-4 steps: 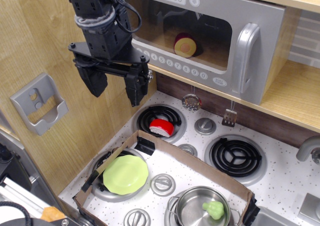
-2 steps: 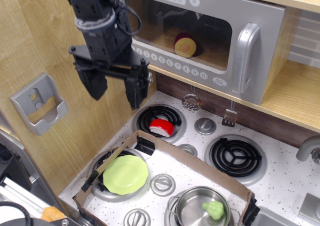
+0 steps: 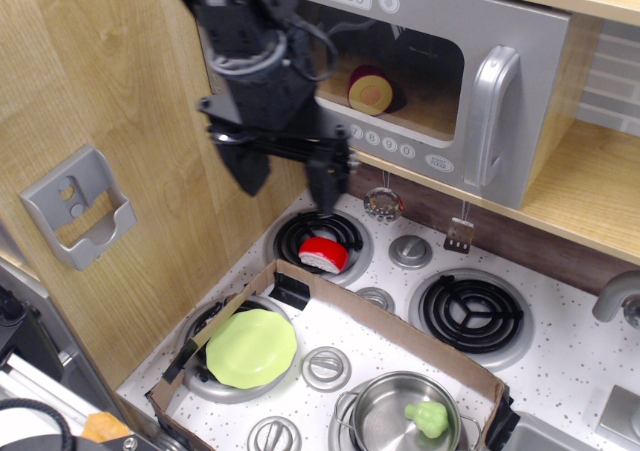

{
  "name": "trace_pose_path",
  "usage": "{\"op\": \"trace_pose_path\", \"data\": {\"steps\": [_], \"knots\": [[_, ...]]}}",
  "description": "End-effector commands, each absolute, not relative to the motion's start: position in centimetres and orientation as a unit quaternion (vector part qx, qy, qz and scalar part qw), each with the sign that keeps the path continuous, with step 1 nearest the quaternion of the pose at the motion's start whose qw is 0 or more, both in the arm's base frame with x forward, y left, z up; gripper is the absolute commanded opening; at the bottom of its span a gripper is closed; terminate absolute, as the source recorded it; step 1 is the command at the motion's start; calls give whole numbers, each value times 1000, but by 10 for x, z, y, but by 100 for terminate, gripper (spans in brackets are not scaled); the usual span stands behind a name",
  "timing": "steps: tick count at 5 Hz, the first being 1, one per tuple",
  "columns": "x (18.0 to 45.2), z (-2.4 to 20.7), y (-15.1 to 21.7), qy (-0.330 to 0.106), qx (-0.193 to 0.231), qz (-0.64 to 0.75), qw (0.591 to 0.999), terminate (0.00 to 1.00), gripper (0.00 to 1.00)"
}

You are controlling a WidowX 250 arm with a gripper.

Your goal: Open microwave

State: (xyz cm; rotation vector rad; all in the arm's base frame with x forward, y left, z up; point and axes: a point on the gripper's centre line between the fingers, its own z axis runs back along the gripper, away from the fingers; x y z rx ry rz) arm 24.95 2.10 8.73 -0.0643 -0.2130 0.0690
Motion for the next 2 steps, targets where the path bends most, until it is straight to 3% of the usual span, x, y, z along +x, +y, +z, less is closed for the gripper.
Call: {"op": "trace_pose_path", "data": {"steps": [1,2], "knots": [[283,110,-11,-167,-50,16,985,0,100],[302,114,-27,-186,-49,-1,981,0,100]]}}
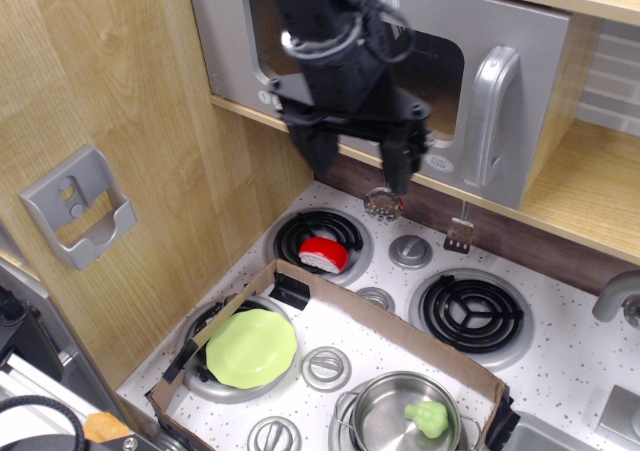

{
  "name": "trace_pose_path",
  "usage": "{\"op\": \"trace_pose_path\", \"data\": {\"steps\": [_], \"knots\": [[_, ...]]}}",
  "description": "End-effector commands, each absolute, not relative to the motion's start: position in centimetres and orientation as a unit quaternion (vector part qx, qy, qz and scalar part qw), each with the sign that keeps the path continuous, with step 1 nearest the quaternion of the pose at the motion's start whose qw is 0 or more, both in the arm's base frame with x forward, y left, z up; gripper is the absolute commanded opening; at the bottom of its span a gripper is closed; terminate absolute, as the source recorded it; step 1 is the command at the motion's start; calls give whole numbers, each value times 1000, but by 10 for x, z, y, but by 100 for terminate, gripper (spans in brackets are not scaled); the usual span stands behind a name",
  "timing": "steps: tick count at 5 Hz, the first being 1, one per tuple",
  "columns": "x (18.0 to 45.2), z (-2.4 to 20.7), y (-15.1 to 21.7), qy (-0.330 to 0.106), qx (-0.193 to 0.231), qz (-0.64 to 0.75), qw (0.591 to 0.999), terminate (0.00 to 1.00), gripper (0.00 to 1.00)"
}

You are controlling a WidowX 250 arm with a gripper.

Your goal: Open microwave

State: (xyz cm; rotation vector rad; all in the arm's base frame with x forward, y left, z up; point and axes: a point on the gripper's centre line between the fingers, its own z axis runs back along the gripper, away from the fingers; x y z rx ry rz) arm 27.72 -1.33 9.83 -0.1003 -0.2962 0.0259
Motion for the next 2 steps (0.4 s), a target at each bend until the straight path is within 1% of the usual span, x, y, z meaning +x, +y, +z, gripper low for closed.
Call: {"op": "trace_pose_path", "data": {"steps": [1,2], "knots": [[316,116,-40,-187,-40,-21,981,0,100],[327,114,-52,-185,-40,-31,981,0,100]]}}
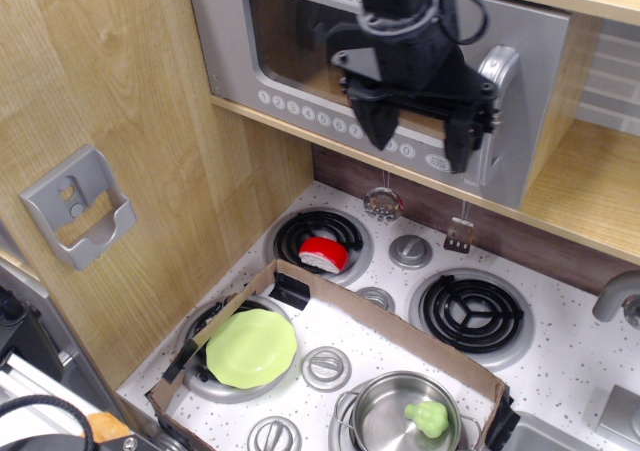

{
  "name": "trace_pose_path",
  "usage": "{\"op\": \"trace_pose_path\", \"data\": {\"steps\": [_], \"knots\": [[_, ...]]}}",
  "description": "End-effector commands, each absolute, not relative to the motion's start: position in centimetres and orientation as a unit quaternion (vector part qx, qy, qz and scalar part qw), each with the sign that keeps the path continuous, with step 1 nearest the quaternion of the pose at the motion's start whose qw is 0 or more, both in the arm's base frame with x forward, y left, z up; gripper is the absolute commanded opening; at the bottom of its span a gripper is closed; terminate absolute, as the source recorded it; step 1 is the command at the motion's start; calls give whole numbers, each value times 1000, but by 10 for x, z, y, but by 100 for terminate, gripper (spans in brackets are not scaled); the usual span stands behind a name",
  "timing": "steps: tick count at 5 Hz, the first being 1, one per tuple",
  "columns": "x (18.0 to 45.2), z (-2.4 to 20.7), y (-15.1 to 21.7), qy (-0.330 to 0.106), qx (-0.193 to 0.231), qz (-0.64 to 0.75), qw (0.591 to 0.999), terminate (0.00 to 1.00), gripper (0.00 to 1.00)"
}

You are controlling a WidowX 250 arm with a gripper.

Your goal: Open microwave

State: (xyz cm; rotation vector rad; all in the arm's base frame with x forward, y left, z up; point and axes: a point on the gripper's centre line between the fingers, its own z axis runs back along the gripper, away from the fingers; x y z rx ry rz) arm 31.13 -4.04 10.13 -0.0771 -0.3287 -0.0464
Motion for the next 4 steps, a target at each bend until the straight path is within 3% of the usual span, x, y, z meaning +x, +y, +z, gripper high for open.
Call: {"op": "trace_pose_path", "data": {"steps": [1,3,4], "knots": [[340,113,-57,-180,-43,-41,982,0,100],[354,111,-59,-199,-43,-43,978,0,100],[352,112,-53,-224,-39,-36,973,0,0]]}}
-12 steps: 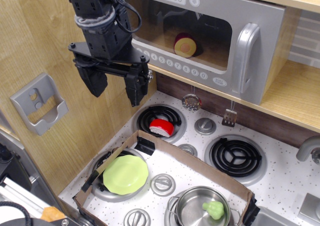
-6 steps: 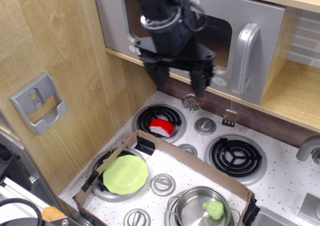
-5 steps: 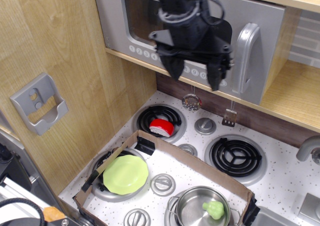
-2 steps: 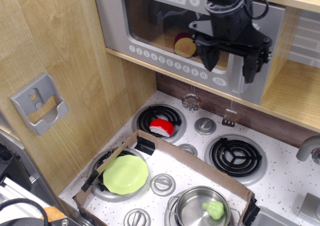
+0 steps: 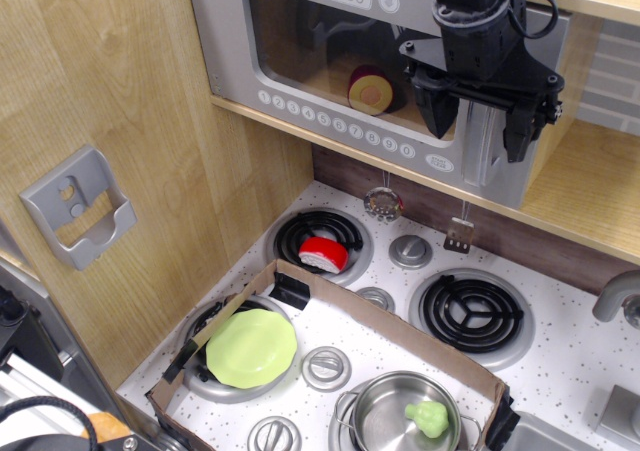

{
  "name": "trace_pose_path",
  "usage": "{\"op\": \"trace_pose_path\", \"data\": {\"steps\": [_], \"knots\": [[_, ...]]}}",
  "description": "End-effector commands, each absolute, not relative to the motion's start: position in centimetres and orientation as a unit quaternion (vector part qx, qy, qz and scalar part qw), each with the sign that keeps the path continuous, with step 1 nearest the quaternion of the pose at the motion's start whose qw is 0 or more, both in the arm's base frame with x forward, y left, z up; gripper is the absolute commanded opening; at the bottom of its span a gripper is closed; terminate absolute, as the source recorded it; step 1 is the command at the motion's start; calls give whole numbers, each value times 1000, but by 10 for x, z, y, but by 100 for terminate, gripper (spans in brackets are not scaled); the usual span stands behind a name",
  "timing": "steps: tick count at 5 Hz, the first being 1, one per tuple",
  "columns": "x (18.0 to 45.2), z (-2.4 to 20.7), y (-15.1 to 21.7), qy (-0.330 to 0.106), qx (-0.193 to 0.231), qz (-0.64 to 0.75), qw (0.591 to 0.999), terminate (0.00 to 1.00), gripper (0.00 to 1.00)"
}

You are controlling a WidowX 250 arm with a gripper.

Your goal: Open microwave

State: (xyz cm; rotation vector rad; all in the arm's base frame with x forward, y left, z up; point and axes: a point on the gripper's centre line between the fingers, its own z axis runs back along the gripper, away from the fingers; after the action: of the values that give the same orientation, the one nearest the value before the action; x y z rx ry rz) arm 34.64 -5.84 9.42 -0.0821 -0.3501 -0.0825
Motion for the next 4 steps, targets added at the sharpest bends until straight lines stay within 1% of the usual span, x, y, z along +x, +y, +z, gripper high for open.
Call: {"op": "trace_pose_path", "data": {"steps": [1,2,3,4], "knots": [[349,111,-51,-236,-35,-36,970,0,0],[343,111,-45,-228,-25,-36,973,0,0],[331,109,-34,-215,-9,-26,976,0,0],[318,107,-26,-193,-4,-6,981,0,100]]}}
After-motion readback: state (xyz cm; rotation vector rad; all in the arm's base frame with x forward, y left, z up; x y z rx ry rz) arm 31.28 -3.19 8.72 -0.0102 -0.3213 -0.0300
